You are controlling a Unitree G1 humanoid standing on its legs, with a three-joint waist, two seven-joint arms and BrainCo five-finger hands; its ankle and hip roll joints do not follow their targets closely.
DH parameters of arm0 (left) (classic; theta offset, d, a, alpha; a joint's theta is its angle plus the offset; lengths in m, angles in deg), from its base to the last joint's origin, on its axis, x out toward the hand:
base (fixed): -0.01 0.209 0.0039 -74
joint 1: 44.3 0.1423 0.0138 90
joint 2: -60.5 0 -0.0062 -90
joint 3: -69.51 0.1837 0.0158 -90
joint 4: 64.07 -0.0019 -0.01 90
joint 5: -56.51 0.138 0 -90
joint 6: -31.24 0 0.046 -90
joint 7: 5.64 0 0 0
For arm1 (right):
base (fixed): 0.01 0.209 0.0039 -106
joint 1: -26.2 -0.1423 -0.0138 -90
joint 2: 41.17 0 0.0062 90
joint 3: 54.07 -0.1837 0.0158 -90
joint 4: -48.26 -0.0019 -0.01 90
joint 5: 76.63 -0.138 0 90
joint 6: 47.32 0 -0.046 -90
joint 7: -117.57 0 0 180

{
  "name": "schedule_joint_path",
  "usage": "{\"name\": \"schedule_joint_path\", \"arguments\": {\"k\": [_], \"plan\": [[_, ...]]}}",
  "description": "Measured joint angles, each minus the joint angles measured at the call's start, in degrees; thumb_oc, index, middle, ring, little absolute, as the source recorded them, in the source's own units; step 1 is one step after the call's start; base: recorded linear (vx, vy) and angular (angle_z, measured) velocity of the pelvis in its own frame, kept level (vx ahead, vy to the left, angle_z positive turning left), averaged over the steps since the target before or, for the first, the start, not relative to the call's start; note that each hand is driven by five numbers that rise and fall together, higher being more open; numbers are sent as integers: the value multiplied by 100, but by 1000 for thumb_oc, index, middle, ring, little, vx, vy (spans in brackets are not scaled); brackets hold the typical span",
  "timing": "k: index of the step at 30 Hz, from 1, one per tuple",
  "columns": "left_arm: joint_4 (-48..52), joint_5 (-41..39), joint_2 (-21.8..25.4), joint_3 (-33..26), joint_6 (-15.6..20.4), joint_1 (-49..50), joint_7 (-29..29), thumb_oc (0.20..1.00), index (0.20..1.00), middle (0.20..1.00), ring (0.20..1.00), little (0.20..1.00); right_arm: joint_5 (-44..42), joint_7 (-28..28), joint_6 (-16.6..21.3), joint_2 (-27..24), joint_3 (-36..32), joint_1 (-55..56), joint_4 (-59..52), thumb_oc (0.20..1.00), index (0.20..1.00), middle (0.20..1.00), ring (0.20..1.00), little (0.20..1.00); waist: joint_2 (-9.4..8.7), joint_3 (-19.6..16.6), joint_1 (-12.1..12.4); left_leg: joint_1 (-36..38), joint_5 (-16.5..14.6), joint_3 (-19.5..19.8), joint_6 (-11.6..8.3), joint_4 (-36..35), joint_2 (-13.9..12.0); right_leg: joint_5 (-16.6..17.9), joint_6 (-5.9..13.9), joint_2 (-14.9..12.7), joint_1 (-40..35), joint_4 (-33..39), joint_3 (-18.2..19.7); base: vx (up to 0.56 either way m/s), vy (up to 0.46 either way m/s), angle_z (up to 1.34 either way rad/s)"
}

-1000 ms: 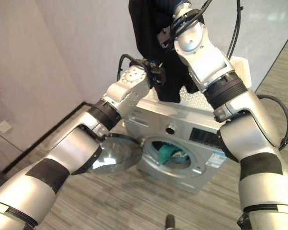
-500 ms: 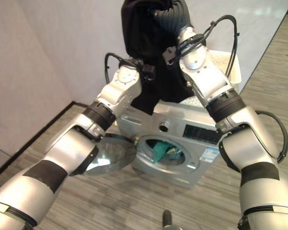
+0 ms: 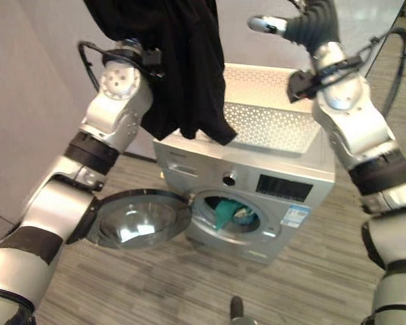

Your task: Grab the laundry basket,head to the washer,open it,put in the laundry and shut it.

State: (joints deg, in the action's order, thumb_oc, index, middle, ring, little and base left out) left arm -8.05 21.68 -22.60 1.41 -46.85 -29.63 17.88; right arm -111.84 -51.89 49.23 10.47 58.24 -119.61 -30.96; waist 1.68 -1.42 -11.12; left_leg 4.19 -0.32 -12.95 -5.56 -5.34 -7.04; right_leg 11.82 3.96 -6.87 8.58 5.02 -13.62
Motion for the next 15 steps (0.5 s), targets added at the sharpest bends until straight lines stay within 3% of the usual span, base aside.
{"name": "schedule_joint_path", "arguments": {"k": [2, 8, 11, 15], "plan": [[506, 157, 166, -314, 129, 351, 6, 200, 200, 200, 200, 200, 13, -86, -8, -117, -494, 718, -365, 1000, 1000, 1000, 1000, 1000, 76, 39, 5, 76, -50, -9, -2, -15, 4, -32, 41, -3, -84, 1, 10, 0, 0, 0], [2319, 719, 1052, -1056, 216, 1857, -80, 200, 200, 200, 200, 200, 811, -77, 48, -797, -3265, 3762, -1466, 1000, 1000, 1000, 1000, 1000, 231, 86, 90, 76, -113, 28, 52, -26, 27, -75, 82, -37, -100, 1, -3, 0, 0, 0], [3140, 1120, 1345, -1716, 188, 2970, -373, 200, 200, 200, 200, 200, 1192, -201, -35, -748, -4596, 5502, -1739, 1000, 1000, 1000, 1000, 1000, 223, 116, 69, 69, -127, 29, 57, -26, 46, -86, 103, -53, -91, 1, -3, 0, 0, 0], [3898, 1303, 1296, -2395, 180, 4703, -878, 200, 200, 200, 200, 200, 1350, -618, -185, 43, -4987, 7034, -1857, 1000, 1000, 1000, 1000, 1000, 116, 161, 43, 81, -148, 16, 79, -24, 73, -88, 116, -87, -82, 0, 13, 2, -5, -1]]}}
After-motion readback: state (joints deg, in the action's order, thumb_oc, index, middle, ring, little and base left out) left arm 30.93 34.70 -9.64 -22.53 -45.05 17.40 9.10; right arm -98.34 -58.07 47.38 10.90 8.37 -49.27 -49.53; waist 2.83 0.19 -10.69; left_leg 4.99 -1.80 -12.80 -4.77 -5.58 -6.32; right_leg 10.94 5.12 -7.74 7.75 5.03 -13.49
